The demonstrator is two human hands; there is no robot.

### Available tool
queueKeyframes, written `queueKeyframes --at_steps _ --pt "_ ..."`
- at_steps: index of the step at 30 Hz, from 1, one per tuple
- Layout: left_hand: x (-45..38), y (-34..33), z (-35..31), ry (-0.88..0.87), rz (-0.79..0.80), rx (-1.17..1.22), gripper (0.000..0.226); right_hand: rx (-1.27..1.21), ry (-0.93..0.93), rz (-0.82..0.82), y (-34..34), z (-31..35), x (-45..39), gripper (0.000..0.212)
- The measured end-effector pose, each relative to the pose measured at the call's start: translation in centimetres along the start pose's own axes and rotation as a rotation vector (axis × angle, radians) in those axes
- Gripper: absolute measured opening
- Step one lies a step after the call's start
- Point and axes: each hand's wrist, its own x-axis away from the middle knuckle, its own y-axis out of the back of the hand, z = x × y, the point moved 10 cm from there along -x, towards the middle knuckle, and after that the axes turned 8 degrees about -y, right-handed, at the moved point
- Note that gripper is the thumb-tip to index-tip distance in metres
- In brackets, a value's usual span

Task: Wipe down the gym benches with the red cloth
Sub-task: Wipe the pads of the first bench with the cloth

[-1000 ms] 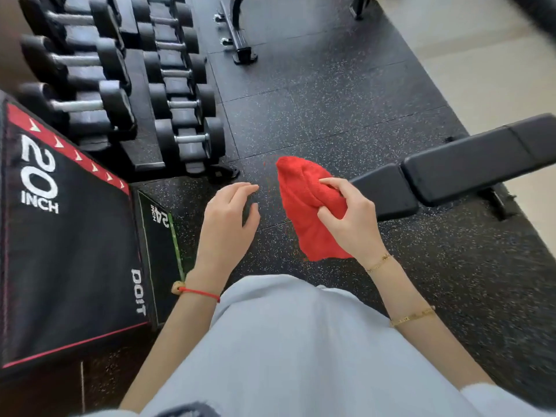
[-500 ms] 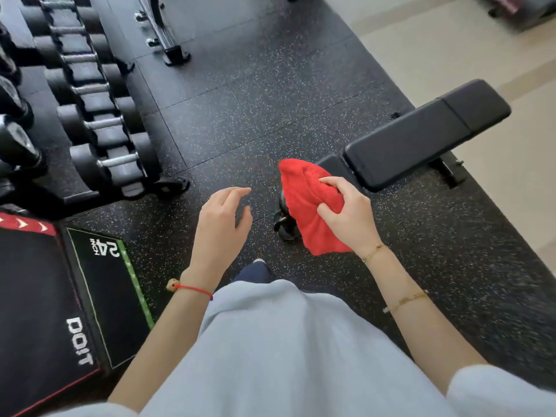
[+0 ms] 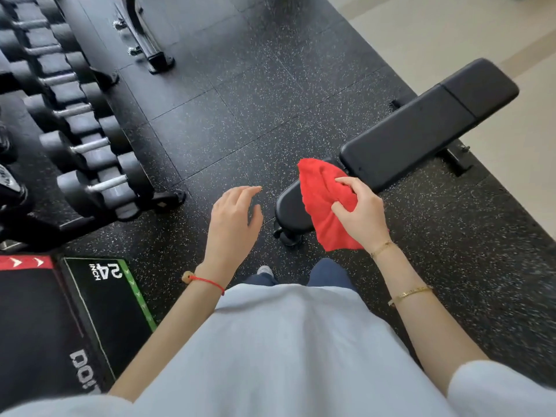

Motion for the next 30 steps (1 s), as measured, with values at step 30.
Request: queueKeyframes --at_steps 30 --pt "-4.0 -34.7 7.8 0.300 -0.181 -0.106 0.035 0.009 0.393 0.398 -15.7 -21.7 -20.9 0.046"
